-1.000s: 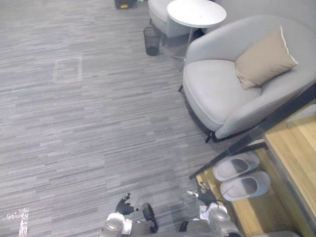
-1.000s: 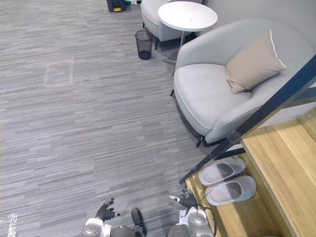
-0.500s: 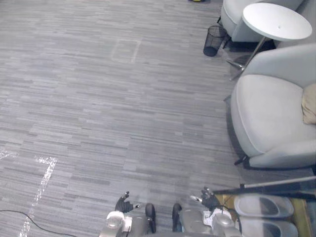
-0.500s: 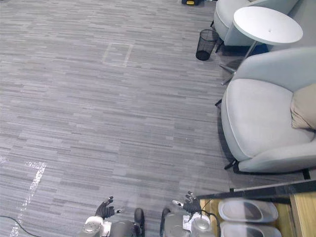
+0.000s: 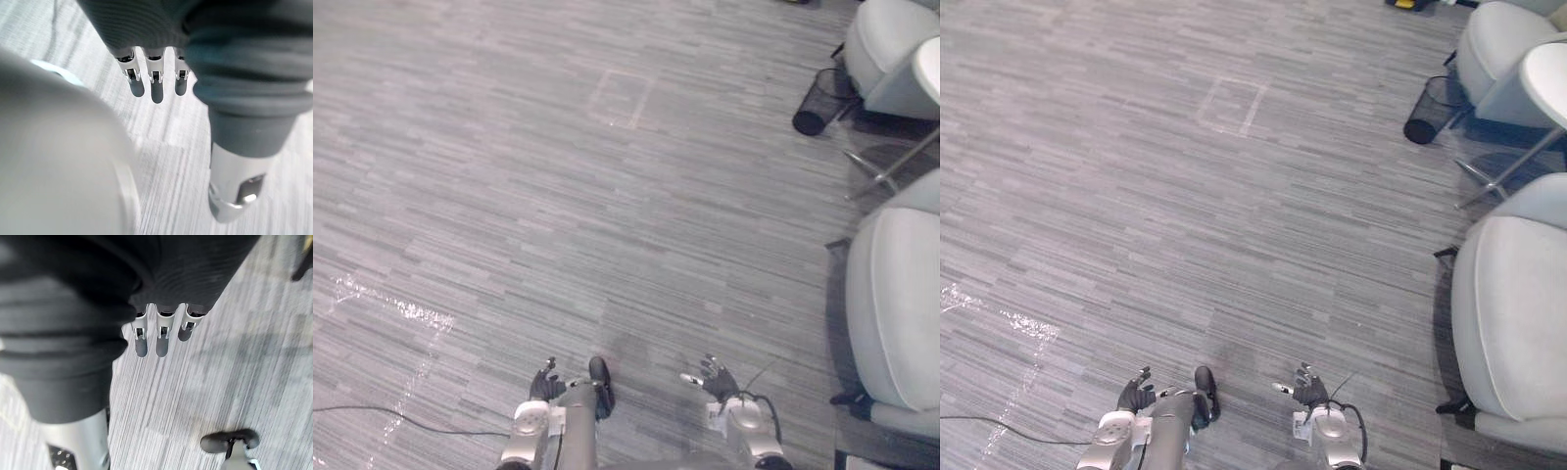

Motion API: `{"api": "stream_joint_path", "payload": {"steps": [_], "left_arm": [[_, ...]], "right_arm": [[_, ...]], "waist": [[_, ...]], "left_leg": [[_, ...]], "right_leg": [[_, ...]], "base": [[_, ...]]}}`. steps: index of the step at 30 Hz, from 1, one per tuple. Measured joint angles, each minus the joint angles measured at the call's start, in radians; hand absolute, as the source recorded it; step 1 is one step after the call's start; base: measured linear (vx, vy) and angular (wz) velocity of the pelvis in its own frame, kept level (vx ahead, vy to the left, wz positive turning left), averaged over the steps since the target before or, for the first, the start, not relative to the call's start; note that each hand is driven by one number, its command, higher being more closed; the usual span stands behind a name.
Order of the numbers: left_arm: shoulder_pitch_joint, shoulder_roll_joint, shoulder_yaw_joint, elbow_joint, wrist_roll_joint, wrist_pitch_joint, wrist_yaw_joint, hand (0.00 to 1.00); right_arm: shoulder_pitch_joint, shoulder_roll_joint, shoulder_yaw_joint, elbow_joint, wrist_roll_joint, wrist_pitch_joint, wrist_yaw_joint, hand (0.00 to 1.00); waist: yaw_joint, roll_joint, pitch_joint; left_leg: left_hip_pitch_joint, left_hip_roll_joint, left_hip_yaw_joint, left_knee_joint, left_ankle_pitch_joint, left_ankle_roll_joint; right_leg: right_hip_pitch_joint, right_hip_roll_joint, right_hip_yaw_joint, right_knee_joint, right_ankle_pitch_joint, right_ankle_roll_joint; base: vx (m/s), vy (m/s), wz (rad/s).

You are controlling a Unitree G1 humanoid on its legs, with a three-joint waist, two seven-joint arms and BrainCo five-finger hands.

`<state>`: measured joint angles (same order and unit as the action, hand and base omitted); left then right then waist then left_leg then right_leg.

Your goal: Organize the slippers on the shoe rack

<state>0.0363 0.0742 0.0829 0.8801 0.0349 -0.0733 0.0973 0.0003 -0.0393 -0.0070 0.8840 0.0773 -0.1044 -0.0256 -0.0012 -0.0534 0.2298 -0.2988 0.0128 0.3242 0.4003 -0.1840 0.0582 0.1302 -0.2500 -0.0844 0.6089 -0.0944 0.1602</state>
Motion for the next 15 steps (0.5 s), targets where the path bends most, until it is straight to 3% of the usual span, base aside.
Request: {"api": "stream_joint_path", "payload": {"steps": [1, 2, 4, 6, 7, 8, 9, 10, 11, 12, 13, 14, 15], "left_arm": [[0.002, 0.001, -0.003, 0.005, 0.000, 0.001, 0.001, 0.00], [0.015, 0.003, -0.006, 0.018, 0.000, 0.005, 0.001, 0.00], [0.030, 0.004, -0.035, 0.018, 0.000, 0.011, 0.006, 0.00], [0.029, 0.002, -0.042, 0.033, 0.000, 0.012, 0.006, 0.00], [0.021, 0.001, -0.042, 0.038, 0.000, 0.012, 0.006, 0.00], [0.008, -0.006, -0.041, 0.044, 0.000, 0.013, 0.006, 0.00], [-0.005, -0.009, -0.041, 0.044, 0.000, 0.013, 0.006, 0.00], [-0.010, -0.009, -0.042, 0.044, 0.001, 0.012, 0.007, 0.00], [-0.012, -0.008, -0.043, 0.044, 0.002, 0.011, 0.007, 0.00], [-0.011, -0.008, -0.042, 0.045, 0.002, 0.011, 0.007, 0.00], [-0.007, -0.014, -0.042, 0.056, 0.002, 0.011, 0.007, 0.00], [-0.006, -0.025, -0.030, 0.069, 0.002, 0.011, 0.006, 0.00], [-0.004, -0.028, -0.025, 0.069, 0.002, 0.011, 0.006, 0.00]], "right_arm": [[0.003, 0.000, 0.000, 0.000, 0.000, 0.000, 0.003, 0.00], [0.013, 0.000, 0.006, 0.000, 0.000, 0.000, 0.009, 0.00], [0.041, -0.003, 0.011, -0.012, 0.001, -0.001, 0.013, 0.00], [0.043, -0.014, 0.012, -0.041, 0.000, -0.007, 0.015, 0.00], [0.043, -0.016, 0.012, -0.041, 0.000, -0.008, 0.015, 0.00], [0.042, -0.024, 0.012, -0.041, 0.001, -0.009, 0.015, 0.00], [0.042, -0.032, 0.012, -0.040, 0.002, -0.009, 0.015, 0.00], [0.042, -0.031, 0.011, -0.042, 0.003, -0.010, 0.016, 0.00], [0.042, -0.031, 0.010, -0.041, 0.003, -0.010, 0.015, 0.00], [0.043, -0.031, 0.010, -0.041, 0.003, -0.010, 0.014, 0.00], [0.039, -0.034, 0.005, -0.040, 0.003, -0.010, 0.014, 0.00], [0.037, -0.034, 0.000, -0.040, 0.003, -0.008, 0.014, 0.00], [0.038, -0.033, -0.001, -0.041, 0.003, -0.008, 0.015, 0.00]], "waist": [[-0.001, -0.001, 0.000], [-0.008, -0.002, 0.001], [-0.023, 0.012, -0.004], [-0.053, 0.022, 0.000], [-0.060, 0.020, 0.000], [-0.068, 0.020, 0.002], [-0.075, 0.025, 0.006], [-0.081, 0.024, 0.007], [-0.094, 0.010, 0.002], [-0.097, 0.007, 0.001], [-0.106, 0.007, 0.000], [-0.104, 0.035, -0.011], [-0.100, 0.045, -0.013]], "left_leg": [[0.028, -0.009, -0.003, -0.009, -0.011, 0.001], [0.129, -0.025, -0.008, -0.059, -0.033, -0.001], [0.281, -0.032, -0.029, -0.176, -0.045, 0.002], [0.371, -0.020, -0.063, -0.236, -0.046, -0.003], [0.388, -0.017, -0.070, -0.245, -0.050, -0.004], [0.427, -0.006, -0.088, -0.267, -0.061, -0.009], [0.460, 0.012, -0.103, -0.289, -0.071, -0.018], [0.476, 0.014, -0.111, -0.302, -0.072, -0.020], [0.514, 0.009, -0.124, -0.333, -0.080, -0.034], [0.525, 0.007, -0.128, -0.338, -0.087, -0.047], [0.591, 0.017, -0.149, -0.350, -0.126, -0.097], [0.610, 0.045, -0.153, -0.320, -0.129, -0.104], [0.607, 0.055, -0.153, -0.302, -0.128, -0.104]], "right_leg": [[-0.030, -0.006, 0.011, 0.081, -0.002, -0.002], [-0.121, -0.014, 0.013, 0.318, -0.022, -0.032], [-0.258, 0.018, -0.044, 0.467, -0.079, -0.091], [-0.379, 0.075, -0.116, 0.397, -0.158, -0.118], [-0.406, 0.087, -0.129, 0.351, -0.169, -0.125], [-0.467, 0.125, -0.148, 0.190, -0.172, -0.129], [-0.501, 0.165, -0.145, -0.027, -0.131, -0.125], [-0.509, 0.178, -0.140, -0.144, -0.093, -0.118], [-0.514, 0.193, -0.115, -0.377, 0.007, -0.110], [-0.514, 0.194, -0.108, -0.411, 0.026, -0.108], [-0.510, 0.212, -0.073, -0.401, 0.164, -0.151], [-0.527, 0.233, -0.064, -0.310, 0.153, -0.204], [-0.530, 0.236, -0.068, -0.292, 0.136, -0.206]], "base": [[0.50, 0.237, -0.04], [0.52, 0.194, -0.09], [0.57, 0.170, 0.03], [0.45, 0.048, 0.47], [0.51, -0.032, 0.59], [0.66, -0.098, 0.52], [0.56, -0.086, 0.52], [0.59, -0.125, 0.64], [0.38, -0.112, 0.49], [0.63, -0.203, 0.63], [0.81, -0.287, 0.33], [0.68, -0.241, 0.25], [0.72, -0.272, 0.12]]}}
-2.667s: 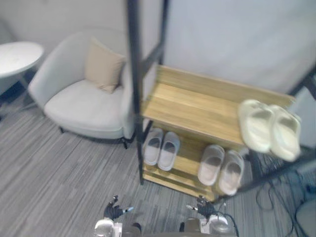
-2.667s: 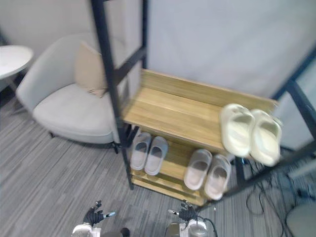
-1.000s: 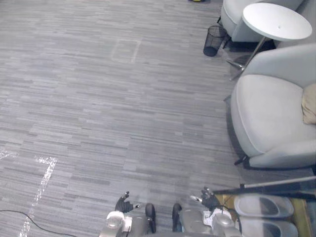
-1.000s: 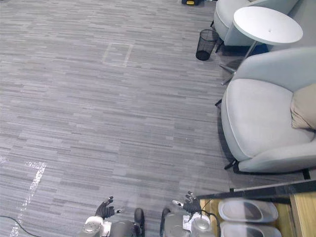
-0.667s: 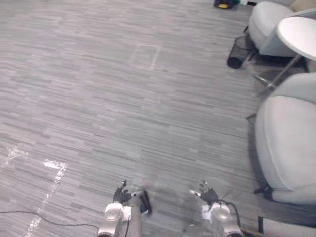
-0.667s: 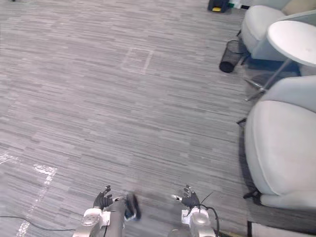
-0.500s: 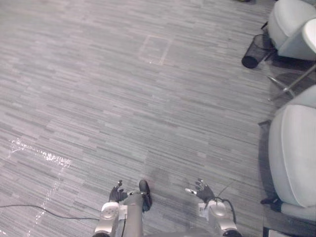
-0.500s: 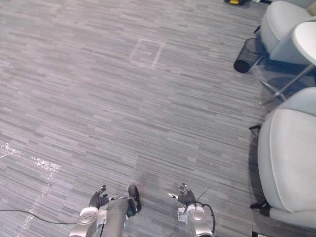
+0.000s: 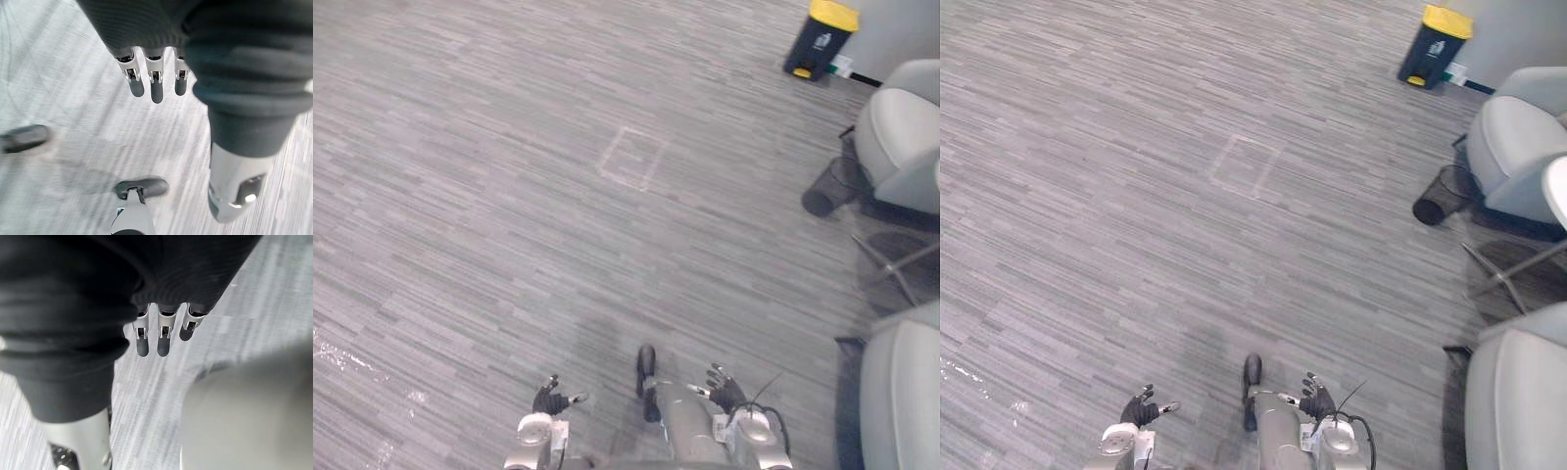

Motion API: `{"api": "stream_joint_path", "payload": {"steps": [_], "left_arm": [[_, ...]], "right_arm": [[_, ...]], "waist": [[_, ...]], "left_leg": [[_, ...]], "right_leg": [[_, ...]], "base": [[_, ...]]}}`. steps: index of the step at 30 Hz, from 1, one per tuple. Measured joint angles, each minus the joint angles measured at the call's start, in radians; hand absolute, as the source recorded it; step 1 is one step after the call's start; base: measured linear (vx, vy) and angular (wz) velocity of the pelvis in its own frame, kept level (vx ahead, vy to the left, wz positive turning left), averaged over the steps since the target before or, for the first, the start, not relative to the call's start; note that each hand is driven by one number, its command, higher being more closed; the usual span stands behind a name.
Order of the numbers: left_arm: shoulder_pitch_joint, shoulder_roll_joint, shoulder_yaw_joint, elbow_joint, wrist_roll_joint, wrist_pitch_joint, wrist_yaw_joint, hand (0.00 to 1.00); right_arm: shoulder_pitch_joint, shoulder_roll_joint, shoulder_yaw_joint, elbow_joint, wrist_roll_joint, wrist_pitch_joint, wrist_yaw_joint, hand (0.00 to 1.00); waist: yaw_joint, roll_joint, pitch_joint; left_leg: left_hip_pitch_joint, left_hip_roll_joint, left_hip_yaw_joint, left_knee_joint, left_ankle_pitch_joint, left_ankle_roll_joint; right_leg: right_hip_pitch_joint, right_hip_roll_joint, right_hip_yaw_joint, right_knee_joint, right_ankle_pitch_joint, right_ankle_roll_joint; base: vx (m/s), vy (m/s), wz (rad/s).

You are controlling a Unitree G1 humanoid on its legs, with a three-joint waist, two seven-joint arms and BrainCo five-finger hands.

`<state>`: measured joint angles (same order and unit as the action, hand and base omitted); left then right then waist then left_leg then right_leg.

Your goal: Organize the slippers on the shoe rack

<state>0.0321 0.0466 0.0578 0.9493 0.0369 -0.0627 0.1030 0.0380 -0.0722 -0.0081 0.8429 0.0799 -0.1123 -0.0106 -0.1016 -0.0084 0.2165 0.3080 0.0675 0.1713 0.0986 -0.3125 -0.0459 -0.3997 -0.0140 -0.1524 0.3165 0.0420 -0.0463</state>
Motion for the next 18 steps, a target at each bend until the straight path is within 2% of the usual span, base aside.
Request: {"api": "stream_joint_path", "payload": {"steps": [1, 2, 3, 4, 5, 6, 8, 9, 10, 11, 12, 13, 14, 15, 16, 17, 18], "left_arm": [[0.004, -0.018, 0.022, -0.001, 0.000, -0.002, 0.000, 0.00], [0.010, -0.031, 0.062, -0.005, 0.000, -0.001, 0.001, 0.00], [0.024, -0.045, 0.084, -0.015, 0.000, 0.001, 0.001, 0.00], [0.057, -0.062, 0.117, -0.059, 0.000, 0.001, -0.001, 0.00], [0.064, -0.061, 0.125, -0.079, 0.000, 0.000, 0.001, 0.00], [0.067, -0.055, 0.131, -0.109, -0.001, 0.000, 0.003, 0.00], [0.071, -0.051, 0.131, -0.125, -0.002, -0.009, 0.003, 0.00], [0.072, -0.047, 0.131, -0.137, -0.003, -0.018, 0.002, 0.00], [0.071, -0.044, 0.130, -0.141, -0.003, -0.020, 0.002, 0.00], [0.064, -0.039, 0.130, -0.144, -0.004, -0.020, 0.002, 0.00], [0.067, -0.037, 0.126, -0.138, -0.006, -0.018, 0.005, 0.00], [0.071, -0.038, 0.121, -0.138, -0.014, -0.019, 0.005, 0.00], [0.077, -0.040, 0.118, -0.138, -0.035, -0.023, 0.008, 0.00], [0.067, -0.032, 0.116, -0.123, -0.038, -0.018, 0.009, 0.00], [0.062, -0.022, 0.117, -0.113, -0.036, -0.017, 0.007, 0.00], [0.060, -0.014, 0.111, -0.110, -0.035, -0.018, 0.006, 0.00], [0.057, -0.005, 0.109, -0.101, -0.035, -0.018, 0.006, 0.00]], "right_arm": [[-0.001, -0.001, -0.015, -0.015, -0.001, 0.000, 0.001, 0.00], [0.006, -0.007, -0.024, -0.024, -0.001, 0.009, 0.000, 0.00], [0.013, -0.012, -0.024, -0.031, 0.000, 0.013, -0.001, 0.00], [0.025, -0.008, -0.022, -0.048, 0.001, 0.017, -0.003, 0.00], [0.026, -0.003, -0.019, -0.047, 0.001, 0.018, -0.005, 0.00], [0.034, 0.014, -0.016, -0.045, 0.002, 0.019, -0.008, 0.00], [0.033, 0.033, -0.004, -0.044, 0.002, 0.021, -0.008, 0.00], [0.030, 0.032, 0.014, -0.040, 0.002, 0.025, -0.007, 0.00], [0.026, 0.032, 0.016, -0.037, 0.001, 0.025, -0.008, 0.00], [0.008, 0.033, 0.013, -0.013, 0.000, 0.025, -0.007, 0.00], [-0.009, 0.032, 0.006, 0.021, 0.000, 0.026, -0.008, 0.00], [-0.008, 0.030, 0.003, 0.027, -0.001, 0.026, -0.008, 0.00], [-0.006, 0.019, 0.001, 0.049, -0.003, 0.027, -0.009, 0.00], [0.000, 0.030, 0.001, 0.052, -0.003, 0.029, -0.009, 0.00], [0.003, 0.038, 0.002, 0.050, -0.003, 0.030, -0.009, 0.00], [0.007, 0.042, -0.003, 0.050, -0.008, 0.028, -0.006, 0.00], [0.013, 0.043, -0.020, 0.067, -0.023, 0.028, -0.006, 0.00]], "waist": [[0.000, 0.022, -0.001], [0.000, 0.047, 0.013], [0.004, 0.060, 0.016], [0.014, 0.069, 0.019], [0.026, 0.065, 0.020], [0.053, 0.045, 0.022], [0.067, 0.028, 0.011], [0.072, 0.022, 0.010], [0.074, 0.017, 0.010], [0.085, 0.009, 0.014], [0.104, 0.012, 0.009], [0.110, 0.017, 0.009], [0.124, 0.030, 0.003], [0.126, 0.011, -0.015], [0.118, -0.007, -0.026], [0.095, -0.031, -0.039], [0.094, -0.049, -0.039]], "left_leg": [[-0.061, 0.033, 0.000, 0.180, 0.008, -0.013], [-0.174, 0.095, -0.007, 0.505, 0.074, -0.045], [-0.246, 0.141, -0.022, 0.696, 0.149, -0.050], [-0.340, 0.214, -0.009, 0.962, 0.160, -0.050], [-0.371, 0.236, 0.007, 1.036, 0.158, -0.050], [-0.427, 0.255, 0.041, 1.097, 0.155, -0.051], [-0.535, 0.247, 0.084, 1.036, 0.128, -0.039], [-0.598, 0.211, 0.109, 0.894, 0.111, -0.023], [-0.619, 0.187, 0.118, 0.799, 0.108, -0.023], [-0.643, 0.125, 0.122, 0.553, 0.117, -0.027], [-0.653, 0.065, 0.118, 0.277, 0.187, -0.034], [-0.655, 0.056, 0.115, 0.206, 0.213, -0.041], [-0.666, 0.043, 0.083, 0.131, 0.329, -0.026], [-0.658, 0.015, 0.064, 0.157, 0.388, 0.046], [-0.659, 0.003, 0.071, 0.163, 0.361, 0.052], [-0.657, -0.014, 0.079, 0.204, 0.313, 0.081], [-0.629, -0.027, 0.086, 0.256, 0.238, 0.086]], "right_leg": [[0.013, 0.009, -0.017, 0.049, -0.067, -0.009], [0.085, 0.031, -0.038, 0.052, -0.118, -0.024], [0.142, 0.048, -0.039, 0.035, -0.145, -0.037], [0.235, 0.082, -0.030, 0.018, -0.199, -0.061], [0.278, 0.090, -0.019, 0.005, -0.217, -0.067], [0.358, 0.094, 0.011, -0.027, -0.244, -0.071], [0.463, 0.088, 0.046, -0.113, -0.266, -0.068], [0.521, 0.074, 0.064, -0.161, -0.277, -0.064], [0.540, 0.063, 0.070, -0.176, -0.282, -0.058], [0.580, 0.033, 0.089, -0.193, -0.290, -0.041], [0.626, 0.012, 0.123, -0.230, -0.304, -0.019], [0.639, 0.012, 0.135, -0.245, -0.306, -0.016], [0.693, 0.010, 0.176, -0.269, -0.322, 0.012], [0.700, -0.016, 0.191, -0.234, -0.331, 0.028], [0.688, -0.034, 0.188, -0.196, -0.332, 0.030], [0.612, -0.063, 0.197, -0.033, -0.315, 0.058], [0.548, -0.071, 0.215, 0.171, -0.274, 0.124]], "base": [[0.72, -0.254, 0.21], [0.85, -0.286, 0.20], [0.81, -0.222, -0.01], [0.51, -0.113, -0.22], [0.74, -0.114, -0.46], [0.59, -0.064, -0.45], [0.64, -0.033, -0.34], [0.61, 0.006, -0.23], [0.63, 0.062, -0.39], [0.64, 0.121, -0.62], [0.66, 0.150, -0.68], [0.70, 0.204, -0.93], [0.89, 0.268, -0.88], [0.75, 0.227, -0.71], [0.93, 0.270, -0.22], [0.77, 0.237, 0.02], [0.77, 0.237, -0.02]]}}
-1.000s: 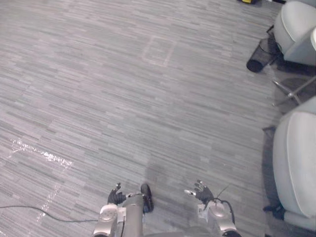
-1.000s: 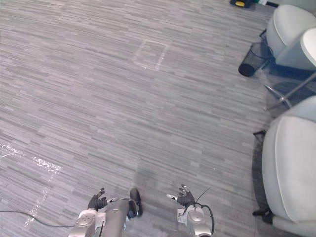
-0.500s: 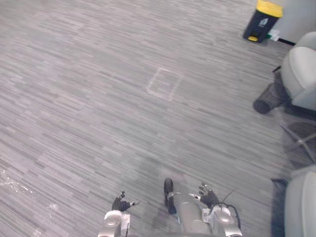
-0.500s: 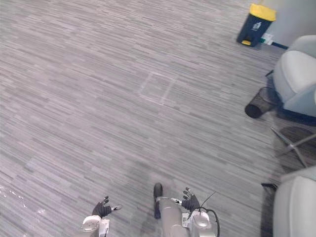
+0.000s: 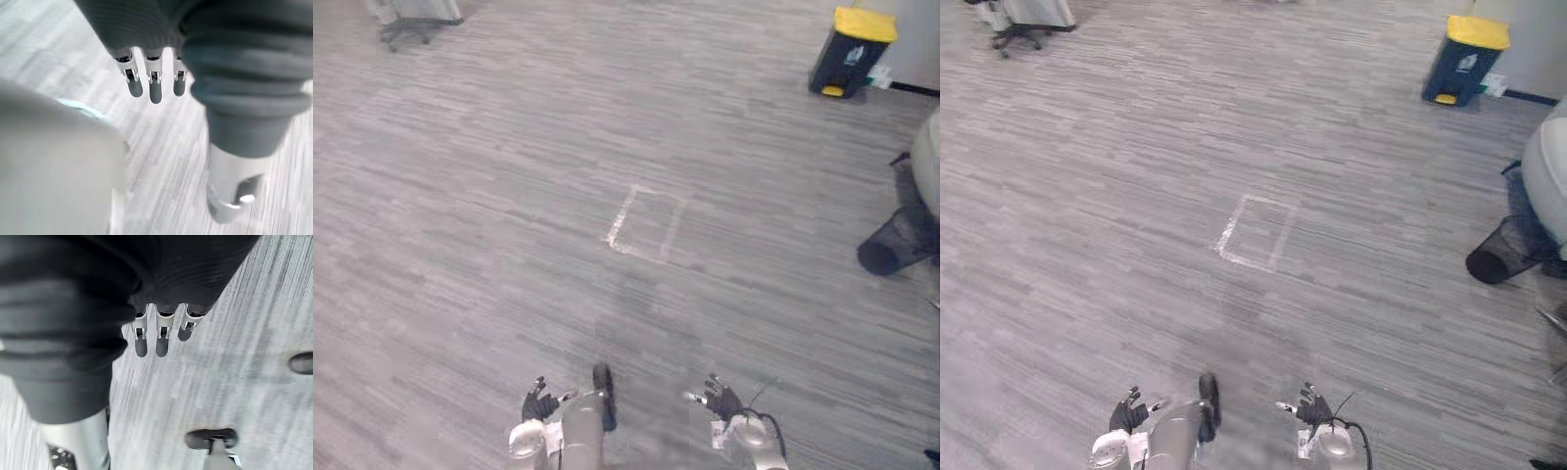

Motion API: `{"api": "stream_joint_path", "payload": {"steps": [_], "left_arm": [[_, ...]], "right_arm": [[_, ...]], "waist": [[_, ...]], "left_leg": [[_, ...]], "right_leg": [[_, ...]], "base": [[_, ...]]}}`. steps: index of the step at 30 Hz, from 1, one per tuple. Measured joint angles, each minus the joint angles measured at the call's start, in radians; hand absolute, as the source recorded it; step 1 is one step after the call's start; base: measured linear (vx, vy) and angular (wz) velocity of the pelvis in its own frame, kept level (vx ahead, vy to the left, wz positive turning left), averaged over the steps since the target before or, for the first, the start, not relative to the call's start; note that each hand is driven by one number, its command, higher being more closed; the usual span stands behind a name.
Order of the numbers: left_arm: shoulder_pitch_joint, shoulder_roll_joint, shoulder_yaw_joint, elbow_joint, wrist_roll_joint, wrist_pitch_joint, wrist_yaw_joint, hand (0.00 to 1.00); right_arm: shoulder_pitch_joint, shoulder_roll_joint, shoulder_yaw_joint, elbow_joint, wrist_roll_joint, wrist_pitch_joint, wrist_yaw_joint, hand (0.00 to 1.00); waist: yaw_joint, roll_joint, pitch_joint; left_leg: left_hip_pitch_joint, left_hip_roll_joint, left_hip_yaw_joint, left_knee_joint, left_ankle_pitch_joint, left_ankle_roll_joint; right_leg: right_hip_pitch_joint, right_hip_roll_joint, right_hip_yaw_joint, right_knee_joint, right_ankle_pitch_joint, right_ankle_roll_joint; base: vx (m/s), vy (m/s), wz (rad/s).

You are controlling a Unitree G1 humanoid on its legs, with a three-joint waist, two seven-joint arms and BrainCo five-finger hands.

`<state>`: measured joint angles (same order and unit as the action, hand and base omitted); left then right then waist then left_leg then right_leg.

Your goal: Organize the slippers on the shoe rack

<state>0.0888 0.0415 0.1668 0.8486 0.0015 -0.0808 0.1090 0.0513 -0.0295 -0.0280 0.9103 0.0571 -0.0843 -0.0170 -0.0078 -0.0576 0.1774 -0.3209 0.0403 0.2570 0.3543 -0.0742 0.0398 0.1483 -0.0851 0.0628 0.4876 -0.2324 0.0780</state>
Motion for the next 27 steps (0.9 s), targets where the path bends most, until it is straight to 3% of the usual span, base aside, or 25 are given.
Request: {"api": "stream_joint_path", "payload": {"steps": [1, 2, 3, 4, 6, 7, 8, 9, 10, 11, 12, 13, 14, 16, 17, 18, 19, 20, 21, 23, 25, 26, 27], "left_arm": [[-0.002, 0.006, 0.000, 0.006, 0.000, 0.000, 0.000, 0.00], [-0.005, 0.023, -0.007, 0.022, -0.002, 0.004, 0.002, 0.00], [-0.006, 0.027, -0.014, 0.045, -0.002, 0.008, 0.003, 0.00], [-0.007, 0.027, -0.032, 0.069, -0.002, 0.012, 0.004, 0.00], [-0.009, 0.022, -0.052, 0.076, -0.003, 0.021, 0.004, 0.00], [-0.003, 0.024, -0.076, 0.080, -0.003, 0.021, 0.003, 0.00], [-0.008, 0.020, -0.078, 0.085, -0.003, 0.021, 0.002, 0.00], [-0.011, 0.015, -0.077, 0.087, -0.003, 0.023, 0.002, 0.00], [-0.012, 0.013, -0.080, 0.087, -0.002, 0.025, 0.002, 0.00], [-0.015, 0.017, -0.090, 0.087, -0.001, 0.024, 0.002, 0.00], [-0.016, 0.020, -0.098, 0.086, -0.001, 0.022, 0.002, 0.00], [-0.019, 0.034, -0.117, 0.086, 0.007, 0.019, 0.001, 0.00], [-0.023, 0.011, -0.113, 0.101, 0.016, 0.022, 0.000, 0.00], [-0.029, -0.005, -0.113, 0.102, 0.020, 0.020, -0.006, 0.00], [-0.034, -0.025, -0.104, 0.098, 0.028, 0.019, -0.007, 0.00], [-0.037, -0.048, -0.084, 0.092, 0.037, 0.021, -0.011, 0.00], [-0.029, -0.063, -0.065, 0.076, 0.037, 0.021, -0.016, 0.00], [-0.026, -0.065, -0.064, 0.071, 0.037, 0.021, -0.016, 0.00], [-0.011, -0.061, -0.057, 0.027, 0.043, 0.021, -0.021, 0.00], [-0.007, -0.056, -0.050, -0.001, 0.045, 0.019, -0.022, 0.00], [-0.010, -0.056, -0.040, -0.010, 0.045, 0.018, -0.023, 0.00], [-0.010, -0.056, -0.034, -0.013, 0.045, 0.018, -0.023, 0.00], [-0.017, -0.054, -0.036, -0.011, 0.046, 0.017, -0.022, 0.00]], "right_arm": [[-0.003, 0.000, -0.005, 0.012, -0.003, 0.001, -0.001, 0.00], [-0.002, -0.001, -0.006, 0.027, -0.019, 0.004, 0.001, 0.00], [0.010, -0.006, -0.006, 0.024, -0.019, 0.004, 0.003, 0.00], [0.009, -0.023, -0.001, 0.012, -0.019, 0.003, 0.006, 0.00], [0.007, -0.035, 0.002, -0.002, -0.019, -0.003, 0.008, 0.00], [-0.008, -0.041, 0.003, -0.010, -0.019, -0.005, 0.007, 0.00], [-0.010, -0.041, 0.003, -0.023, -0.019, -0.006, 0.008, 0.00], [-0.010, -0.041, 0.002, -0.033, -0.018, -0.009, 0.009, 0.00], [-0.015, -0.042, 0.001, -0.040, -0.019, -0.016, 0.007, 0.00], [-0.013, -0.041, 0.005, -0.050, -0.018, -0.017, 0.007, 0.00], [-0.012, -0.039, 0.007, -0.053, -0.018, -0.017, 0.007, 0.00], [0.012, -0.033, 0.011, -0.057, -0.013, -0.019, 0.008, 0.00], [-0.010, -0.043, -0.002, -0.054, -0.017, -0.017, 0.005, 0.00], [-0.012, -0.043, -0.008, -0.056, -0.015, -0.015, 0.005, 0.00], [-0.005, -0.044, -0.024, -0.075, -0.014, -0.013, 0.006, 0.00], [0.011, -0.039, -0.032, -0.099, -0.013, -0.004, 0.005, 0.00], [0.024, -0.040, -0.031, -0.116, -0.013, 0.000, 0.003, 0.00], [0.026, -0.039, -0.031, -0.118, -0.013, 0.001, 0.003, 0.00], [0.039, -0.023, -0.029, -0.118, 0.006, 0.003, -0.001, 0.00], [0.048, -0.009, -0.026, -0.112, 0.024, 0.002, -0.002, 0.00], [0.047, -0.005, -0.029, -0.107, 0.024, 0.005, -0.002, 0.00], [0.035, 0.000, -0.033, -0.107, 0.023, 0.007, -0.004, 0.00], [0.031, 0.005, -0.045, -0.104, 0.023, 0.007, -0.004, 0.00]], "waist": [[-0.001, -0.009, 0.004], [-0.005, -0.026, 0.015], [-0.008, -0.023, 0.019], [-0.013, -0.008, 0.027], [-0.016, 0.021, 0.024], [-0.020, 0.038, 0.033], [-0.033, 0.034, 0.035], [-0.046, 0.035, 0.037], [-0.057, 0.042, 0.041], [-0.064, 0.041, 0.040], [-0.066, 0.036, 0.038], [-0.070, 0.001, 0.027], [-0.070, 0.038, 0.029], [-0.074, 0.063, 0.028], [-0.093, 0.076, 0.033], [-0.097, 0.096, 0.042], [-0.094, 0.104, 0.043], [-0.093, 0.103, 0.043], [-0.074, 0.085, 0.043], [-0.049, 0.053, 0.034], [-0.034, 0.057, 0.029], [-0.030, 0.057, 0.030], [-0.022, 0.050, 0.034]], "left_leg": [[0.024, -0.007, 0.008, 0.010, -0.025, 0.003], [0.113, -0.028, 0.015, 0.027, -0.101, 0.009], [0.179, -0.036, 0.013, 0.027, -0.137, 0.011], [0.274, -0.038, 0.009, -0.010, -0.160, 0.017], [0.373, -0.032, 0.005, -0.098, -0.165, 0.016], [0.461, -0.019, 0.006, -0.167, -0.163, 0.013], [0.505, -0.008, 0.009, -0.188, -0.163, 0.013], [0.539, 0.003, 0.009, -0.203, -0.163, 0.013], [0.581, 0.025, 0.009, -0.219, -0.163, 0.014], [0.606, 0.032, 0.009, -0.236, -0.165, 0.011], [0.617, 0.032, 0.009, -0.246, -0.165, 0.011], [0.670, 0.003, -0.006, -0.266, -0.190, -0.039], [0.704, 0.050, -0.021, -0.254, -0.210, -0.074], [0.669, 0.078, -0.034, -0.148, -0.192, -0.103], [0.577, 0.123, -0.061, 0.085, -0.137, -0.151], [0.468, 0.186, -0.078, 0.354, -0.027, -0.175], [0.398, 0.236, -0.067, 0.545, -0.015, -0.186], [0.379, 0.252, -0.061, 0.595, -0.019, -0.184], [0.292, 0.290, -0.012, 0.762, -0.056, -0.168], [0.209, 0.285, 0.053, 0.742, -0.103, -0.151], [0.140, 0.256, 0.062, 0.595, -0.159, -0.123], [0.111, 0.204, 0.042, 0.410, -0.177, -0.117], [0.102, 0.130, -0.049, 0.190, -0.164, -0.121]], "right_leg": [[-0.029, -0.007, 0.009, 0.089, 0.029, 0.036], [-0.117, -0.023, 0.035, 0.385, 0.145, 0.151], [-0.171, -0.040, 0.007, 0.540, 0.134, 0.128], [-0.232, -0.064, -0.057, 0.648, 0.087, 0.048], [-0.323, -0.079, -0.137, 0.669, 0.047, -0.012], [-0.381, -0.087, -0.221, 0.604, -0.005, -0.044], [-0.438, -0.087, -0.271, 0.516, -0.034, -0.052], [-0.475, -0.072, -0.285, 0.426, -0.039, -0.061], [-0.503, -0.034, -0.285, 0.237, -0.022, -0.055], [-0.500, -0.011, -0.284, 0.040, 0.038, -0.034], [-0.495, -0.006, -0.283, -0.059, 0.077, -0.028], [-0.496, -0.009, -0.256, -0.225, 0.258, -0.055], [-0.504, 0.025, -0.251, -0.147, 0.270, -0.100], [-0.505, 0.038, -0.262, -0.100, 0.205, -0.113], [-0.466, 0.043, -0.282, -0.086, 0.144, -0.113], [-0.394, 0.067, -0.293, -0.111, 0.114, -0.130], [-0.337, 0.091, -0.288, -0.127, 0.084, -0.143], [-0.316, 0.098, -0.286, -0.132, 0.076, -0.146], [-0.205, 0.117, -0.253, -0.174, 0.029, -0.167], [-0.128, 0.116, -0.195, -0.229, 0.010, -0.166], [-0.071, 0.110, -0.132, -0.261, 0.019, -0.154], [-0.041, 0.095, -0.072, -0.277, 0.018, -0.152], [-0.020, 0.065, -0.016, -0.278, 0.007, -0.133]], "base": [[0.74, 0.221, -0.06], [0.58, 0.155, -0.02], [0.85, 0.215, -0.06], [0.54, 0.119, -0.09], [0.65, 0.102, -0.06], [0.74, 0.049, 0.14], [0.72, -0.019, 0.26], [0.72, -0.091, 0.28], [0.73, -0.147, 0.30], [0.50, -0.113, 0.31], [0.50, -0.155, 0.38], [0.53, -0.209, 0.17], [0.65, -0.251, 0.07], [0.61, -0.233, 0.04], [0.71, -0.262, 0.30], [0.70, -0.226, 0.24], [0.47, -0.134, 0.06], [0.68, -0.122, -0.35], [0.45, -0.072, -0.47], [0.53, -0.034, -0.93], [0.59, 0.072, -1.12], [0.65, 0.206, -1.36], [0.64, 0.247, -1.41]]}}
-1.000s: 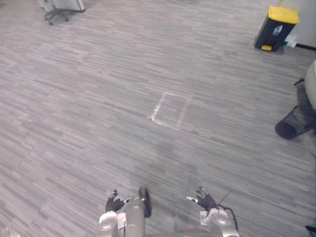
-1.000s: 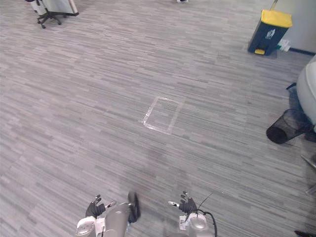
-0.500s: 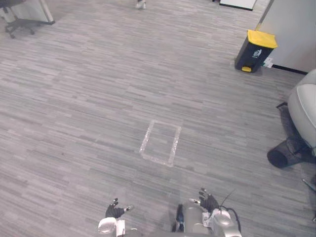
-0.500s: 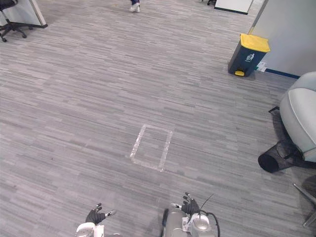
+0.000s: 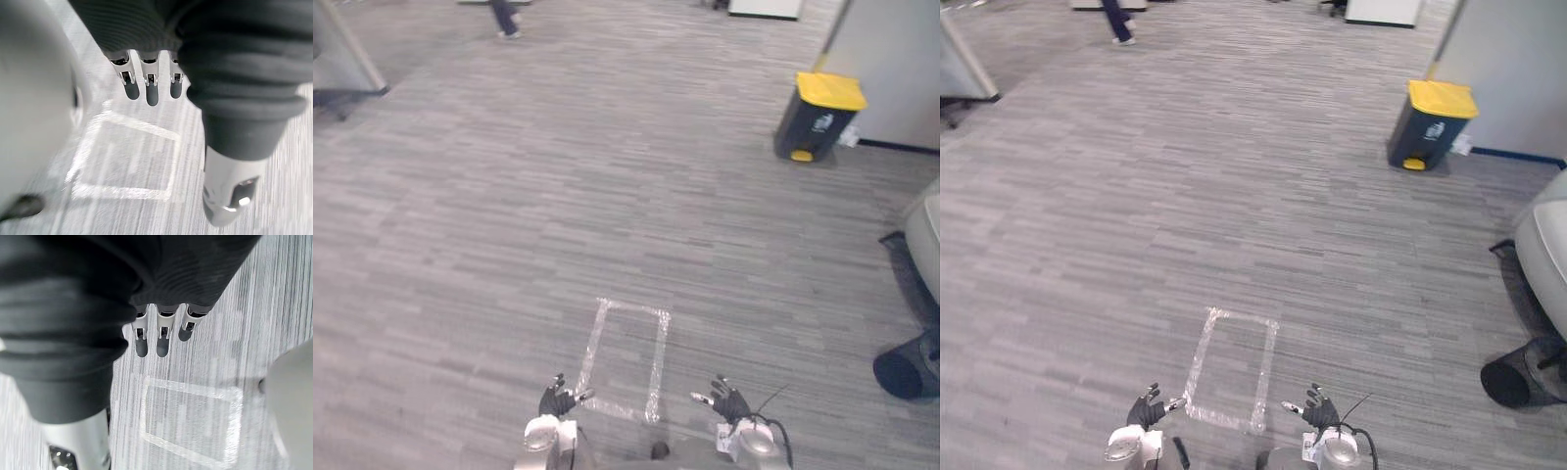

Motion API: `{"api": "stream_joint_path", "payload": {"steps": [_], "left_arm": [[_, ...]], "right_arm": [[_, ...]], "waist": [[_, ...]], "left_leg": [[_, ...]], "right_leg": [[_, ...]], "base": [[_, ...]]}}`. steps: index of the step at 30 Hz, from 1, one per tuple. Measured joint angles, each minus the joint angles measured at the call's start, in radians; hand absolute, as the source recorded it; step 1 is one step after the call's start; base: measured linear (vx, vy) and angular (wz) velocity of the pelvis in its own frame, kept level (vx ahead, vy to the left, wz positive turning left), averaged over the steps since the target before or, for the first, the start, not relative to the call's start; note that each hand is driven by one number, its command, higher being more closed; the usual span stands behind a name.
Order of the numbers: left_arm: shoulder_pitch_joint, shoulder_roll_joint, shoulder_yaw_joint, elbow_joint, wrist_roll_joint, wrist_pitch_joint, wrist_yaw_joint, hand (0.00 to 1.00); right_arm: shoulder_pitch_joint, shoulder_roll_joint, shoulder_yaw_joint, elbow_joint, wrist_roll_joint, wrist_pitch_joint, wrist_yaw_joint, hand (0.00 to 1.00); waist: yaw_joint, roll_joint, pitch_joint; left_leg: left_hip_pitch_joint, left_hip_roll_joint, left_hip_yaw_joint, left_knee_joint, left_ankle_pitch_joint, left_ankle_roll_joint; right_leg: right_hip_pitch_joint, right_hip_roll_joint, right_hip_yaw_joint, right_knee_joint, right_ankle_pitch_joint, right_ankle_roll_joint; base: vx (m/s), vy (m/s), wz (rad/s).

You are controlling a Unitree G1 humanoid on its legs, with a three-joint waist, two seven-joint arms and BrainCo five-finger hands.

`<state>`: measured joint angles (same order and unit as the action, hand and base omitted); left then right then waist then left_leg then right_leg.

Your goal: Organize the slippers on the shoe rack

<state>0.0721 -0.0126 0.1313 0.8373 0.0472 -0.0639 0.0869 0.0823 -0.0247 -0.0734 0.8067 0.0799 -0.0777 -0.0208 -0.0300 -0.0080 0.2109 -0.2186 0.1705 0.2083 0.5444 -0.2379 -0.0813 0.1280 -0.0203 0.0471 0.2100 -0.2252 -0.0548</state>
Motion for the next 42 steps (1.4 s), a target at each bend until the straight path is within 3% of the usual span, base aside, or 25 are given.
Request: {"api": "stream_joint_path", "payload": {"steps": [1, 2, 4, 6, 9, 10, 13, 16, 17, 18, 19, 20, 21, 23, 25, 27, 30, 32, 33, 34, 35, 37, 38, 40, 42], "left_arm": [[-0.002, 0.000, -0.001, 0.000, 0.000, -0.001, 0.001, 0.00], [-0.002, -0.001, -0.013, 0.018, -0.001, -0.008, 0.003, 0.00], [-0.019, 0.018, -0.037, 0.048, -0.002, -0.013, 0.003, 0.00], [-0.025, 0.051, -0.043, 0.065, -0.002, -0.013, 0.006, 0.00], [-0.027, 0.059, -0.046, 0.088, -0.001, -0.008, 0.008, 0.00], [-0.017, 0.074, -0.073, 0.099, -0.001, -0.005, 0.009, 0.00], [-0.019, 0.098, -0.115, 0.140, 0.002, 0.006, 0.011, 0.00], [-0.022, 0.099, -0.122, 0.155, 0.011, 0.008, 0.011, 0.00], [-0.021, 0.100, -0.123, 0.157, 0.011, 0.009, 0.010, 0.00], [-0.019, 0.106, -0.125, 0.159, 0.014, 0.011, 0.007, 0.00], [-0.019, 0.109, -0.127, 0.159, 0.015, 0.011, 0.005, 0.00], [-0.029, 0.092, -0.128, 0.174, 0.029, 0.012, 0.003, 0.00], [-0.032, 0.072, -0.128, 0.173, 0.045, 0.012, -0.003, 0.00], [-0.035, 0.057, -0.123, 0.165, 0.050, 0.011, -0.006, 0.00], [-0.026, 0.058, -0.108, 0.140, 0.059, 0.011, -0.007, 0.00], [-0.021, 0.052, -0.108, 0.111, 0.067, 0.010, -0.005, 0.00], [-0.021, 0.045, -0.108, 0.099, 0.066, 0.003, -0.003, 0.00], [-0.022, 0.038, -0.107, 0.094, 0.065, 0.000, -0.001, 0.00], [-0.022, 0.038, -0.107, 0.094, 0.065, -0.001, -0.001, 0.00], [-0.021, 0.026, -0.107, 0.098, 0.058, -0.006, 0.000, 0.00], [-0.021, 0.026, -0.106, 0.098, 0.058, -0.006, 0.000, 0.00], [-0.028, 0.036, -0.096, 0.108, 0.048, -0.008, 0.002, 0.00], [-0.033, 0.042, -0.066, 0.105, 0.046, -0.010, 0.003, 0.00], [-0.033, 0.049, -0.065, 0.104, 0.046, -0.010, 0.003, 0.00], [-0.034, 0.046, -0.066, 0.104, 0.037, -0.007, 0.003, 0.00]], "right_arm": [[-0.002, 0.001, -0.002, 0.001, -0.001, 0.000, -0.001, 0.00], [0.002, -0.006, -0.001, 0.009, -0.003, -0.001, -0.002, 0.00], [-0.002, -0.006, 0.000, 0.044, -0.002, 0.004, -0.004, 0.00], [0.012, 0.016, -0.002, 0.038, -0.004, 0.003, -0.001, 0.00], [0.019, 0.022, -0.006, 0.041, -0.004, 0.004, -0.003, 0.00], [0.002, 0.017, -0.001, 0.050, -0.004, 0.003, -0.002, 0.00], [-0.039, 0.006, 0.009, 0.086, -0.004, -0.005, 0.001, 0.00], [-0.046, 0.002, 0.017, 0.085, -0.013, -0.010, 0.001, 0.00], [-0.049, 0.000, 0.017, 0.085, -0.022, -0.011, 0.000, 0.00], [-0.044, -0.001, 0.018, 0.085, -0.028, -0.012, 0.000, 0.00], [-0.041, -0.002, 0.017, 0.085, -0.032, -0.012, 0.000, 0.00], [-0.046, -0.030, 0.014, 0.090, -0.039, -0.013, -0.001, 0.00], [-0.045, -0.057, 0.006, 0.105, -0.039, -0.012, -0.003, 0.00], [-0.044, -0.061, -0.007, 0.113, -0.035, -0.011, -0.007, 0.00], [-0.039, -0.058, -0.003, 0.109, -0.039, -0.010, -0.017, 0.00], [-0.039, -0.054, -0.002, 0.109, -0.039, -0.009, -0.028, 0.00], [-0.041, -0.055, -0.001, 0.111, -0.039, -0.005, -0.029, 0.00], [-0.040, -0.055, -0.001, 0.112, -0.041, -0.003, -0.032, 0.00], [-0.040, -0.055, -0.001, 0.111, -0.041, -0.003, -0.034, 0.00], [-0.034, -0.063, 0.000, 0.109, -0.041, -0.003, -0.038, 0.00], [-0.034, -0.063, -0.001, 0.109, -0.041, -0.004, -0.038, 0.00], [-0.025, -0.049, 0.007, 0.103, -0.041, -0.002, -0.038, 0.00], [-0.018, -0.011, 0.012, 0.087, -0.042, -0.002, -0.038, 0.00], [-0.024, 0.008, 0.050, 0.079, -0.042, -0.001, -0.038, 0.00], [-0.033, 0.024, 0.075, 0.078, -0.042, 0.000, -0.038, 0.00]], "waist": [[0.003, -0.002, 0.001], [0.009, 0.015, -0.007], [0.015, 0.018, -0.015], [-0.001, -0.033, -0.035], [0.002, -0.044, -0.038], [0.005, -0.030, -0.029], [-0.004, -0.017, -0.022], [-0.011, -0.012, -0.020], [-0.013, -0.010, -0.019], [-0.012, -0.018, -0.022], [-0.012, -0.024, -0.023], [-0.016, 0.011, -0.010], [-0.021, 0.049, 0.001], [-0.024, 0.054, 0.008], [-0.016, 0.051, 0.014], [-0.008, 0.052, 0.014], [0.008, 0.050, 0.014], [0.021, 0.050, 0.013], [0.021, 0.050, 0.013], [0.021, 0.074, 0.002], [0.021, 0.075, 0.001], [0.021, 0.040, -0.020], [0.033, 0.000, -0.038], [0.044, -0.024, -0.053], [0.038, -0.026, -0.051]], "left_leg": [[0.000, -0.025, -0.040, -0.071, 0.016, -0.006], [0.010, -0.063, -0.167, -0.277, 0.109, -0.017], [0.014, -0.074, -0.195, -0.267, 0.242, -0.025], [0.035, -0.091, -0.139, -0.220, 0.155, 0.007], [0.101, -0.087, -0.049, -0.196, 0.076, 0.036], [0.173, -0.080, 0.025, -0.230, 0.051, 0.051], [0.310, -0.074, 0.127, -0.328, 0.044, 0.064], [0.359, -0.068, 0.192, -0.387, 0.044, 0.063], [0.367, -0.067, 0.209, -0.398, 0.044, 0.063], [0.376, -0.086, 0.227, -0.405, 0.043, 0.062], [0.377, -0.095, 0.226, -0.405, 0.041, 0.058], [0.399, -0.077, 0.226, -0.395, 0.023, 0.029], [0.389, -0.052, 0.226, -0.333, 0.012, 0.013], [0.357, -0.021, 0.229, -0.215, 0.010, 0.009], [0.274, 0.055, 0.226, 0.071, 0.006, -0.007], [0.213, 0.055, 0.144, 0.183, -0.053, -0.007], [0.175, -0.002, 0.059, 0.064, -0.065, 0.003], [0.150, -0.097, -0.174, -0.177, -0.051, -0.005], [0.149, -0.107, -0.212, -0.208, -0.037, -0.008], [0.139, -0.112, -0.336, -0.309, 0.123, -0.026], [0.138, -0.112, -0.334, -0.307, 0.119, -0.026], [0.148, -0.121, -0.279, -0.312, 0.110, -0.013], [0.150, -0.128, -0.190, -0.358, 0.121, 0.008], [0.151, -0.127, -0.106, -0.398, 0.134, 0.028], [0.165, -0.120, -0.013, -0.409, 0.134, 0.047]], "right_leg": [[0.006, -0.010, 0.021, 0.001, -0.006, 0.008], [0.024, -0.015, 0.080, 0.005, -0.033, 0.051], [0.047, -0.027, 0.146, 0.023, -0.075, 0.100], [0.023, -0.068, 0.178, 0.091, -0.057, 0.108], [-0.058, -0.076, 0.204, 0.280, -0.015, 0.157], [-0.144, -0.097, 0.144, 0.453, 0.033, 0.183], [-0.240, -0.175, -0.191, 0.581, -0.062, 0.096], [-0.285, -0.161, -0.397, 0.454, -0.087, 0.082], [-0.295, -0.147, -0.429, 0.382, -0.080, 0.074], [-0.299, -0.121, -0.447, 0.227, 0.032, 0.018], [-0.297, -0.121, -0.446, 0.204, 0.042, 0.002], [-0.272, -0.101, -0.446, 0.186, 0.026, -0.006], [-0.245, -0.078, -0.435, 0.150, 0.023, -0.004], [-0.220, -0.062, -0.409, 0.126, 0.020, -0.006], [-0.168, -0.027, -0.358, 0.098, 0.007, -0.026], [-0.125, -0.004, -0.256, 0.098, -0.014, -0.035], [-0.123, -0.009, -0.154, 0.100, -0.011, -0.027], [-0.126, -0.020, -0.047, 0.096, 0.004, 0.007], [-0.126, -0.021, -0.034, 0.096, 0.005, 0.015], [-0.126, 0.002, 0.016, 0.085, 0.004, 0.062], [-0.126, 0.004, 0.019, 0.083, 0.004, 0.064], [-0.133, -0.022, 0.063, 0.039, 0.031, 0.106], [-0.161, -0.042, 0.128, -0.020, 0.069, 0.123], [-0.196, -0.050, 0.182, -0.060, 0.118, 0.145], [-0.236, -0.080, 0.055, -0.065, 0.156, 0.163]], "base": [[0.51, 0.268, -1.57], [0.39, 0.237, -1.15], [0.45, 0.318, -1.19], [0.44, 0.325, -0.84], [0.33, 0.322, -0.97], [0.23, 0.260, -1.31], [0.23, 0.188, -1.03], [0.24, 0.062, -0.56], [0.28, -0.034, -0.63], [0.18, -0.039, -0.44], [0.24, -0.080, -0.53], [0.25, -0.077, -0.41], [0.36, -0.125, -0.53], [0.27, -0.094, -0.44], [0.28, -0.064, -0.85], [0.25, 0.031, -1.32], [0.19, 0.101, -1.33], [0.18, 0.165, -1.40], [0.23, 0.288, -1.57], [0.13, 0.178, -0.97], [0.14, 0.284, -1.14], [0.05, 0.228, -0.83], [0.05, 0.191, -0.98], [0.02, 0.212, -1.41], [-0.05, 0.175, -1.23]]}}
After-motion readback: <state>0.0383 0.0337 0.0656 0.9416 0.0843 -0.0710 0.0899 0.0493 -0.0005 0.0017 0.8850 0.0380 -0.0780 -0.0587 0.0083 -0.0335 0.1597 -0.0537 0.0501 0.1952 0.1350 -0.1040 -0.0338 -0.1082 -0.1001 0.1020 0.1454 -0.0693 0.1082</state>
